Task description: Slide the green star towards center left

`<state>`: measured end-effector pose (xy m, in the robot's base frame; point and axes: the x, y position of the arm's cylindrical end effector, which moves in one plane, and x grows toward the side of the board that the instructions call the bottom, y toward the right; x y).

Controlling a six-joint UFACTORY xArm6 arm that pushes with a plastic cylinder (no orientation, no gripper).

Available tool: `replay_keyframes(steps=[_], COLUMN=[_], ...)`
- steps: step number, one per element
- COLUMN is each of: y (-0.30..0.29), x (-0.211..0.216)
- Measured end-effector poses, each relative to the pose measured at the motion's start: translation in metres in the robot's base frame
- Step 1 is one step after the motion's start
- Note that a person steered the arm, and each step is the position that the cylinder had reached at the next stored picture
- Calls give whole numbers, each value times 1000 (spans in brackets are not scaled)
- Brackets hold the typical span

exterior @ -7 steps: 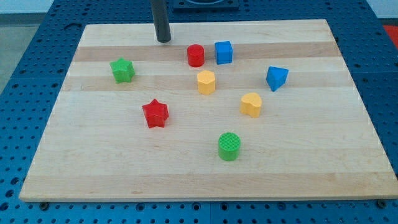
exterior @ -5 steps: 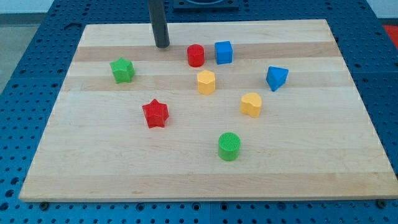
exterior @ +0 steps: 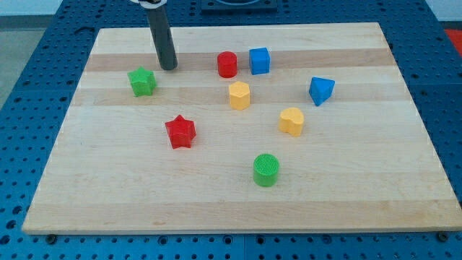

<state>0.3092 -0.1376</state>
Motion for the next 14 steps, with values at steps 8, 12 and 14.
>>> replay_keyframes(steps=[8, 12, 14], y=[-39, -44, -30], x=[29, 36, 38])
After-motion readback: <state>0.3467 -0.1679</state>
